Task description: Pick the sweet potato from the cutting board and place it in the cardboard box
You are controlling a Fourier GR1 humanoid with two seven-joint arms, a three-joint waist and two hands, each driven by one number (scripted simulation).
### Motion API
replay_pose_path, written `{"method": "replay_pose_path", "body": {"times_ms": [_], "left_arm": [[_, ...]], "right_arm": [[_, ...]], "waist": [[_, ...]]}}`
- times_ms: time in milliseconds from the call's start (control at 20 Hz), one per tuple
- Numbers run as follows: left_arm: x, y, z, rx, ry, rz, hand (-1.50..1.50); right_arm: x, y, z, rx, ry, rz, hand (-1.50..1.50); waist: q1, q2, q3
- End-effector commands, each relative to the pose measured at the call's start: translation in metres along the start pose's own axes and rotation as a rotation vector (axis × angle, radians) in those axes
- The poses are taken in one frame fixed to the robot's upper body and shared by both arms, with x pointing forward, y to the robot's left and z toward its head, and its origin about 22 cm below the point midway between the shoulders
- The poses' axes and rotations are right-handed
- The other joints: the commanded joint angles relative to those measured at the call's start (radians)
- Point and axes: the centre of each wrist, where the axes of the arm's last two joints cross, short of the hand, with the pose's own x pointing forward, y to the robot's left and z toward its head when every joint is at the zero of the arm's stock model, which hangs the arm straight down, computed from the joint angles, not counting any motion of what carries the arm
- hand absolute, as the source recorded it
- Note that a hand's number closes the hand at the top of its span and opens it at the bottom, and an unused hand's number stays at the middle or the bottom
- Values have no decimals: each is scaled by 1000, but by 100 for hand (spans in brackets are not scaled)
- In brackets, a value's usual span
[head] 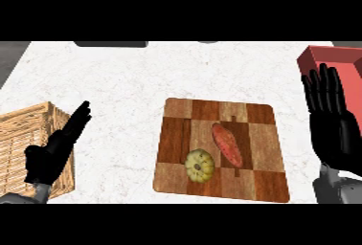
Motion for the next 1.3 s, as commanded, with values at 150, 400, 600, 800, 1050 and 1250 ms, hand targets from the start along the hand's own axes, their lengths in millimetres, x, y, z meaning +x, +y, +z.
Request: {"method": "replay_pose_path", "body": {"times_ms": [150,400,600,800,1050,1250], "left_arm": [[26,4,-19,151,-87,181,0],[36,-16,-18,139,-96,309,0],[24,-6,-25,204,-77,328,0],[42,-19,-22,186,-68,341,0],[37,2,-27,202,-69,322,0],[26,-13,-25,207,-56,335,0]], "right_arm": [[-25,-69,-15,-59,254,-11,150],[-57,-116,12,-20,524,401,150],[-80,-103,3,128,289,412,-150],[-48,-120,-43,333,276,502,-150],[-6,-130,-75,674,455,691,-150],[22,-103,-113,833,553,718,-150]], "waist": [[16,-10,10],[58,3,12],[13,-13,10],[19,-15,10],[20,-16,7],[9,-20,6]]}}
